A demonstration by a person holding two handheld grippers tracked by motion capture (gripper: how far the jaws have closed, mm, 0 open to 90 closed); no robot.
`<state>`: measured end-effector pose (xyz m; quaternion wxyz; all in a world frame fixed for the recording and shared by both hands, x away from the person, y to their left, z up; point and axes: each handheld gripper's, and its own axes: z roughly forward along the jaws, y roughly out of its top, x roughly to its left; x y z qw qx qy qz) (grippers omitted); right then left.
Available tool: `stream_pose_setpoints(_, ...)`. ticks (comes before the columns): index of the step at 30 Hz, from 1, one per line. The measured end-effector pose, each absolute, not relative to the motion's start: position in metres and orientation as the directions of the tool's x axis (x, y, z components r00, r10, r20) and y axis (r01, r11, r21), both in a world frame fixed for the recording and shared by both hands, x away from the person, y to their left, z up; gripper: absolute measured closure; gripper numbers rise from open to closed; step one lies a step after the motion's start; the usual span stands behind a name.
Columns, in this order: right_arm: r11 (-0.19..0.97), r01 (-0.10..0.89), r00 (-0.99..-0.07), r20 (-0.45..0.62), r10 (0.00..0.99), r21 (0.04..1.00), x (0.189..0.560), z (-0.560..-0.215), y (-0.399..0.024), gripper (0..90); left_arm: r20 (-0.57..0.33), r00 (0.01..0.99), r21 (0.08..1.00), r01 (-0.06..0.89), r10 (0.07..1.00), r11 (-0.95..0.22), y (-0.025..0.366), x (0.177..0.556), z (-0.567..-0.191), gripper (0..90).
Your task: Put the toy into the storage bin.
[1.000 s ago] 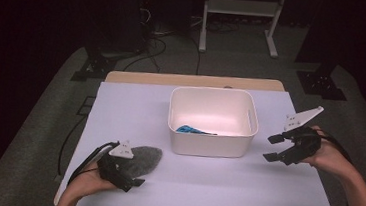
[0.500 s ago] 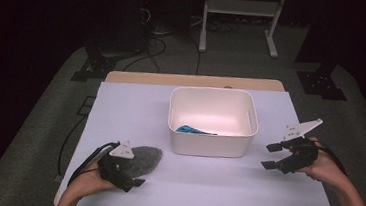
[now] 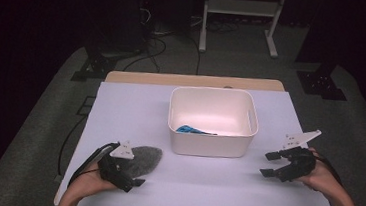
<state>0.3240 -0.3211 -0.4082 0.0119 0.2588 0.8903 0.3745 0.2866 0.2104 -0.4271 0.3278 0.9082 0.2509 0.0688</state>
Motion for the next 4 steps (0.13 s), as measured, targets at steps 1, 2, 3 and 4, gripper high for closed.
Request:
stream_pose_setpoints(1,0.582,0.455,-0.865,0.177,0.471,0.674,0.3232,-0.4101,-0.3216,28.4,-0.038,0.865,0.63,0.41,0.501,-0.66,0.2103,0.2866,-0.4272,7.1)
stream_pose_setpoints(2,0.581,0.453,-0.865,0.176,0.469,0.676,0.3228,-0.4119,-0.3222,28.4,-0.039,0.865,0.63,0.41,0.5,-0.66,0.2103,0.2868,-0.4272,7.1)
stream_pose_setpoints(3,0.578,0.457,-0.863,0.18,0.472,0.676,0.3222,-0.4134,-0.3227,28.4,-0.04,0.865,0.629,0.412,0.501,-0.66,0.2104,0.287,-0.427,7.1)
stream_pose_setpoints(4,0.574,0.461,-0.861,0.183,0.475,0.677,0.3215,-0.4149,-0.3229,28.4,-0.039,0.863,0.63,0.412,0.503,-0.658,0.2104,0.2873,-0.427,7.1)
